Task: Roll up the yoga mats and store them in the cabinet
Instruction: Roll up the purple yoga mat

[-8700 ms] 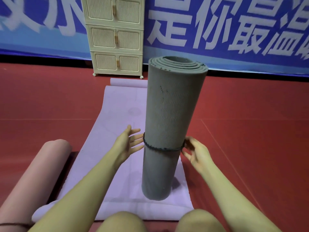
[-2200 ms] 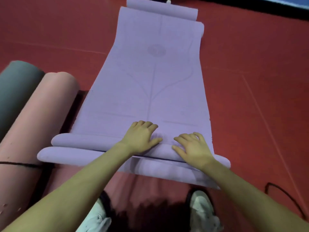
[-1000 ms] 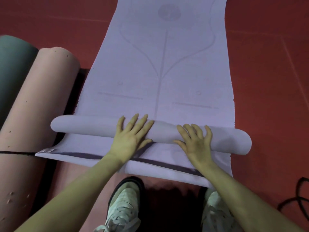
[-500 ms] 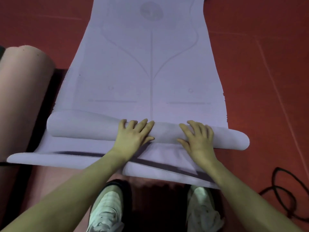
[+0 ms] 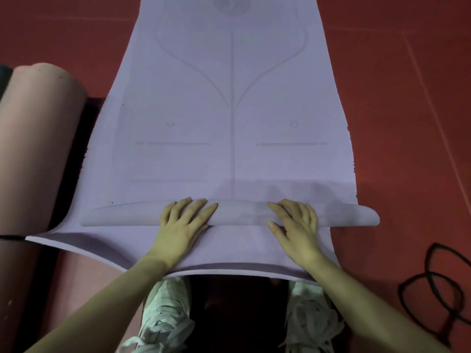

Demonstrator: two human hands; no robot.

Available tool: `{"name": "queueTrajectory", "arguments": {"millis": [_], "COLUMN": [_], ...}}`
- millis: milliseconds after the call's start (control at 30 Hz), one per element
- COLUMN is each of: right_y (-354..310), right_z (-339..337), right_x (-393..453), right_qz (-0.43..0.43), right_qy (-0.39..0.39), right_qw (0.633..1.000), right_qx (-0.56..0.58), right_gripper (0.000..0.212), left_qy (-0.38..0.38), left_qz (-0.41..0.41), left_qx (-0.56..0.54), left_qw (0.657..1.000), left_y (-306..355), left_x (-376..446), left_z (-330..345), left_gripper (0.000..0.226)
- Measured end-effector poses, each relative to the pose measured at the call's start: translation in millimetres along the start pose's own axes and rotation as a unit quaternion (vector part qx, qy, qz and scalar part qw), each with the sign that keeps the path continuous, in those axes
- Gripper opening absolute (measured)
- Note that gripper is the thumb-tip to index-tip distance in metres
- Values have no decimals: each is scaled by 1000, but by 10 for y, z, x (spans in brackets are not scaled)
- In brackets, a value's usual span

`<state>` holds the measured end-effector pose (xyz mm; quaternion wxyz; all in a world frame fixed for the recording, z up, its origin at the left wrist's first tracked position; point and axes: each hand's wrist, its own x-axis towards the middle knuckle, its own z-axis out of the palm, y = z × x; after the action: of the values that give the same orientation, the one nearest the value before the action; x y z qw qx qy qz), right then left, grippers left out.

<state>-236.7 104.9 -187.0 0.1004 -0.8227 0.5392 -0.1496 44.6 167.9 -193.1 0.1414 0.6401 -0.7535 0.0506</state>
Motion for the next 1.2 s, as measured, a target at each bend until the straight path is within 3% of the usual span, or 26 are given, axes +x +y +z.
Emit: {"name": "queueTrajectory", "arguments": {"millis": [200, 367, 633, 867, 1033, 1200], "right_y": [-23, -85, -122, -116, -48, 20], "right_z": [32, -16, -140, -172, -197, -228], "right_x": [-26, -40, -102, -55, 71, 246], "right_qz": [4, 36, 41, 8, -1, -41], "right_qy": [2, 31, 17, -23, -83, -125], "right_qw": [1000, 998, 996, 999, 996, 991], "right_qx": [-11, 34, 73, 20, 39, 21], "right_gripper": [38, 27, 33, 28, 35, 50], "left_qy": [-4, 55, 63, -39, -99, -47], "left_qz": [20, 48, 59, 52, 21, 30], "left_qx": [-6, -3, -33, -81, -107, -110], "left_qw": [1000, 997, 996, 995, 989, 992], "left_y": [-15, 1, 66, 10, -83, -94], "left_x": [138, 157, 59, 66, 165, 270], "left_z": [36, -42, -169, -152, -96, -48], "left_gripper": [47, 36, 34, 36, 61, 61]}}
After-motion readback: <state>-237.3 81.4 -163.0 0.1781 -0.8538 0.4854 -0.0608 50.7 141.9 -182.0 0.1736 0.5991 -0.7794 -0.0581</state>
